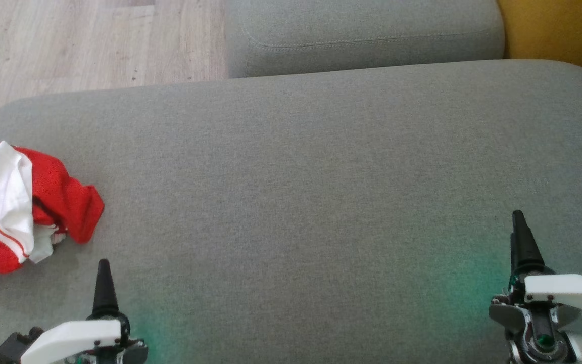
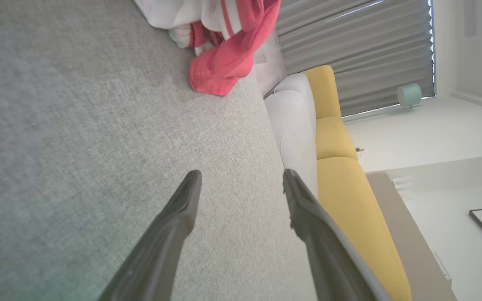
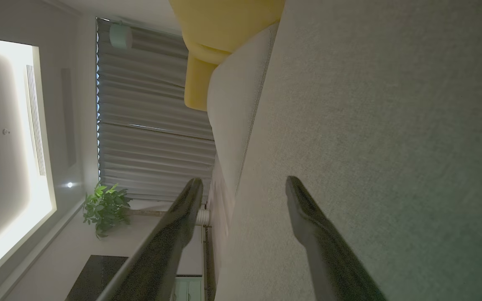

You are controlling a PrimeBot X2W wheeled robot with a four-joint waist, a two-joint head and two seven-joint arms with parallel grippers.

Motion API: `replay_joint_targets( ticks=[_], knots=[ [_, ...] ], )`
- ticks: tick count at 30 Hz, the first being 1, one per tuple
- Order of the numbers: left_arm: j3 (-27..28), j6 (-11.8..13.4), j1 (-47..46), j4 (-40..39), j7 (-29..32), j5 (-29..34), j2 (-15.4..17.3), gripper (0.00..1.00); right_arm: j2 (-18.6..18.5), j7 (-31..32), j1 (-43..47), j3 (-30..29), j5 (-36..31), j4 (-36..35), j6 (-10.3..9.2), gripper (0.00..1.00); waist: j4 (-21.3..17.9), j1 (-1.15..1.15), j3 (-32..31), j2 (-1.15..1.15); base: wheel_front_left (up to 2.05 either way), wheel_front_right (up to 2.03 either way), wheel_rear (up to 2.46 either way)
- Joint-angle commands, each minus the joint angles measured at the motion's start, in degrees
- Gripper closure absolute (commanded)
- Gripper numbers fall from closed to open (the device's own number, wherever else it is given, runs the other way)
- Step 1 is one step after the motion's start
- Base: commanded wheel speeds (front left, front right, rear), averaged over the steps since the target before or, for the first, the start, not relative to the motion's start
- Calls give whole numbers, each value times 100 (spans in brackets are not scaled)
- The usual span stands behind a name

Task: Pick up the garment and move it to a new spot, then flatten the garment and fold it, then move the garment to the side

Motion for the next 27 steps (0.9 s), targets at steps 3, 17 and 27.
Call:
replay_joint_targets(
  ticks=[3,17,27],
  knots=[
    [6,-11,-345,-186,-93,347,119,0,-110,-95,-435,97,-316,-153,8,0,-3,0,15,0,0,0,0],
    [-20,-16,-452,-146,-331,1457,156,0,-101,-332,-638,193,-1401,-57,10,0,-39,0,70,0,0,0,0],
    [-63,-19,-500,-121,-501,2226,170,0,-76,-500,-781,229,-2185,-1,12,0,-44,0,109,0,0,0,0]
  ],
)
